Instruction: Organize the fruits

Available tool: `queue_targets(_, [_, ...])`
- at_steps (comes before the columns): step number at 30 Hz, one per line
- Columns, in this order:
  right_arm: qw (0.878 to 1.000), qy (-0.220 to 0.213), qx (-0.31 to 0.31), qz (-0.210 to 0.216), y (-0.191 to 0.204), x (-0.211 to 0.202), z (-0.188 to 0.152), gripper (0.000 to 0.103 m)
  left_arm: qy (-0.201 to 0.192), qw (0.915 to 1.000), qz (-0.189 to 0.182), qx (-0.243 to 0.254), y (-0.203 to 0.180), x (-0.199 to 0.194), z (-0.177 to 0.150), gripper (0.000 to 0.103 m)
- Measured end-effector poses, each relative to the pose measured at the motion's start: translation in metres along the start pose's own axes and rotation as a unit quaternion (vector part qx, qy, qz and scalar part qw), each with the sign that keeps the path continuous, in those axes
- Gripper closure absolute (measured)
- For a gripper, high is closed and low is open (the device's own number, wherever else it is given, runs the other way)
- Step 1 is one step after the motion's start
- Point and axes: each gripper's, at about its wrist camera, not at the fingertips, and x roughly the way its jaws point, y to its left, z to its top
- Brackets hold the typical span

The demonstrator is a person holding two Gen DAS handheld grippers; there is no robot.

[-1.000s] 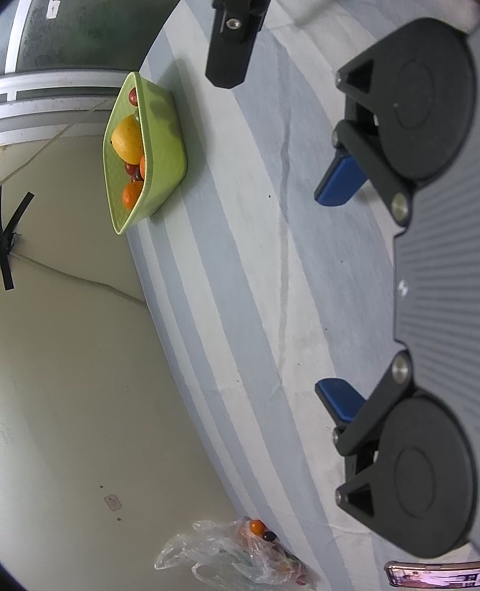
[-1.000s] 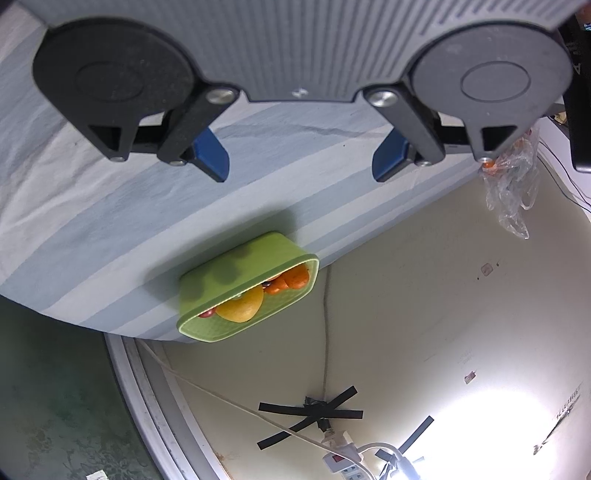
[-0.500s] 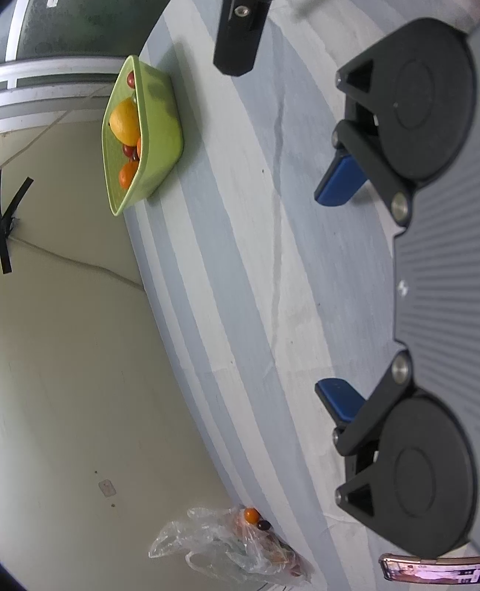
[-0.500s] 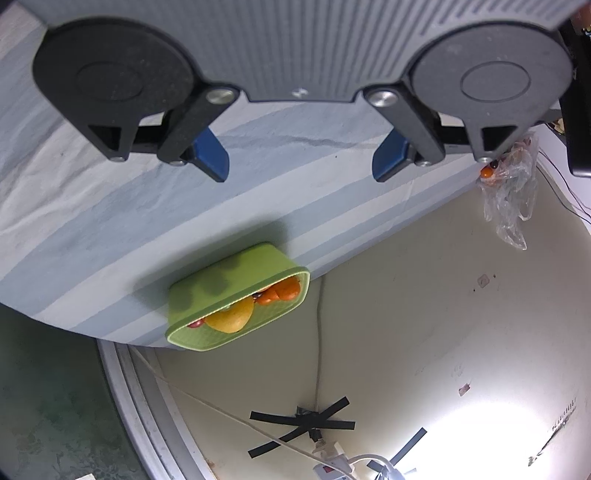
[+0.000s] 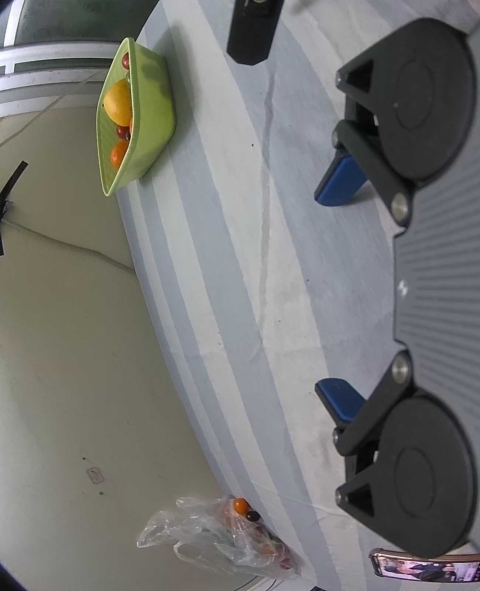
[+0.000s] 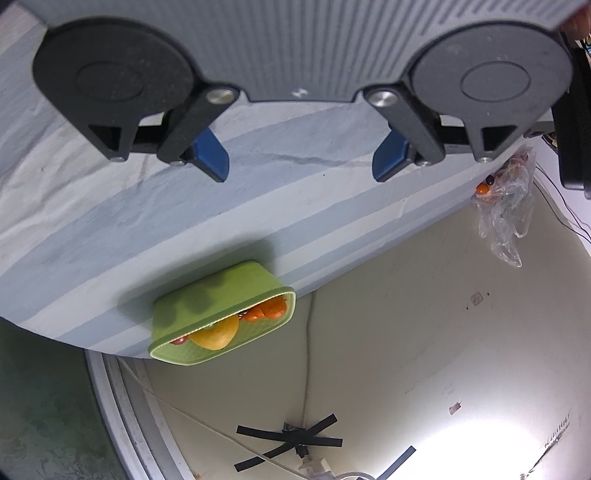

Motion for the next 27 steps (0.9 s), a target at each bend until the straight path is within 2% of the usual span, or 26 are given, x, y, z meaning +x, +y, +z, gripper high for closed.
queue_targets(11, [0.999, 0.014, -0.027, -0.027, 0.009, 0.005, 0.000, 0.016, 0.006, 0.9999, -0.007, -0.008, 0.004, 0.001, -0.002, 0.000])
queue_targets(27, [0.999, 0.020, -0.039, -0.023, 0.018, 0.005, -0.002, 0.016, 0.007, 0.9998, -0.013, -0.017, 0.007, -0.003, -0.002, 0.000])
